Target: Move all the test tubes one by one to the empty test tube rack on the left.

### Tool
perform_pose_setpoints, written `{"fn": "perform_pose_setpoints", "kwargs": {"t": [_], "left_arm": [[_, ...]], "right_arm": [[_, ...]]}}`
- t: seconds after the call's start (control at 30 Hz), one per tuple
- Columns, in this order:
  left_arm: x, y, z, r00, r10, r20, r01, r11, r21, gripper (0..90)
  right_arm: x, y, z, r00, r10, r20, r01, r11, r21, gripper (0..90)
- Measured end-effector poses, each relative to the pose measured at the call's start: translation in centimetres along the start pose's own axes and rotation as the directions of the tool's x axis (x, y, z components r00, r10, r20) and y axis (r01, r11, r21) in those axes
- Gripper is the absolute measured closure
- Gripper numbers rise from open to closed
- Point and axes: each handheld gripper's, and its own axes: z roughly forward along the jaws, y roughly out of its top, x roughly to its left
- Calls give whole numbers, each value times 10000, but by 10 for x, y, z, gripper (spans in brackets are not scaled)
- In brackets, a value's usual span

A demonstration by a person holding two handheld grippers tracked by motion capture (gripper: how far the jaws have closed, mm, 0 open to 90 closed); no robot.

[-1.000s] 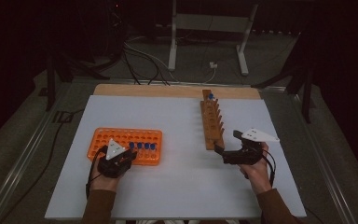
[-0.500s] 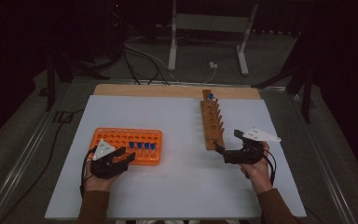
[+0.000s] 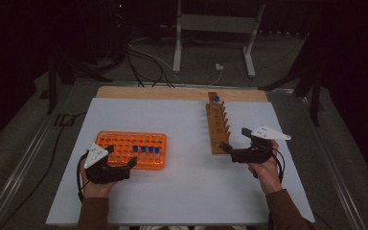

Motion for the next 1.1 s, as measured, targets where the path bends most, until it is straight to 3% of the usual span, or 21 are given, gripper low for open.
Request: {"fn": "perform_pose_setpoints", "kwargs": {"t": [0.33,0.8,1.1], "left_arm": [[3,-3,3,9994,-192,-289,193,9998,20,7],[1,-5,6,9990,-139,-433,138,9999,-11,7],[3,-4,4,9986,-241,-478,233,9996,-159,8]], "right_arm": [[-6,20,18,9999,-34,155,36,9998,-173,16],[-15,52,49,9992,-72,405,66,9999,147,15],[-20,63,66,9978,-42,656,21,9995,315,15]]}}
